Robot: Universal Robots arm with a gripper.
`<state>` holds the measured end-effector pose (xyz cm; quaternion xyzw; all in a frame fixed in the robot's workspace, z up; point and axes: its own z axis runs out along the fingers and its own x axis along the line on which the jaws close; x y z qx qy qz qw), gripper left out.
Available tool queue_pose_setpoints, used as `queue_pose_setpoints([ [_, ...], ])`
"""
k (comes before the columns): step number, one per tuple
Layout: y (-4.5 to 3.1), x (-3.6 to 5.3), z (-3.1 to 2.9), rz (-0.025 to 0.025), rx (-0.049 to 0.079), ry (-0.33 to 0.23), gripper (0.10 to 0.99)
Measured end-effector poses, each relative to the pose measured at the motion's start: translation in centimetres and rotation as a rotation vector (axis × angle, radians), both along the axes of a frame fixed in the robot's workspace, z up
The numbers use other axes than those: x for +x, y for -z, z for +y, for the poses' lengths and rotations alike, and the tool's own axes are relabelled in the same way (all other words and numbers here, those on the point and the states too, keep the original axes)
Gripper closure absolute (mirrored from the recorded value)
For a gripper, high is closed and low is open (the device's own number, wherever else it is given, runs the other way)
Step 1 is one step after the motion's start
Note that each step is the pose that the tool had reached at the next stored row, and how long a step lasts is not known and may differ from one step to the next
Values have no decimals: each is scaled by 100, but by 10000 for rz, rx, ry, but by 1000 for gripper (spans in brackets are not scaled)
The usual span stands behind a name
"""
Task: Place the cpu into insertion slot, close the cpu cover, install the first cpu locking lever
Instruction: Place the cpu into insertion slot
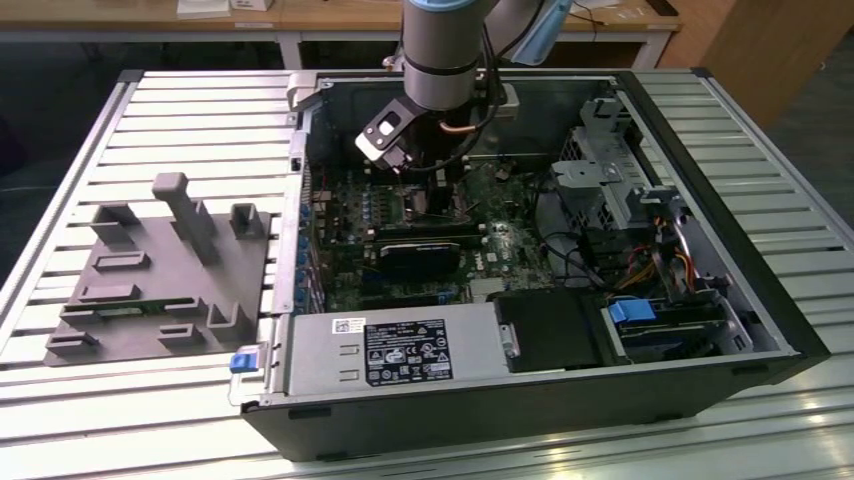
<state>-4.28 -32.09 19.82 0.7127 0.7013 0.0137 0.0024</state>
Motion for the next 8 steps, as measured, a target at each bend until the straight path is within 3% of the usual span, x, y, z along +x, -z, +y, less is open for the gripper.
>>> queue_pose_setpoints([
  [3, -45, 0, 0, 0, -1, 1, 486],
  [8, -223, 0, 0, -1, 1, 1, 486],
])
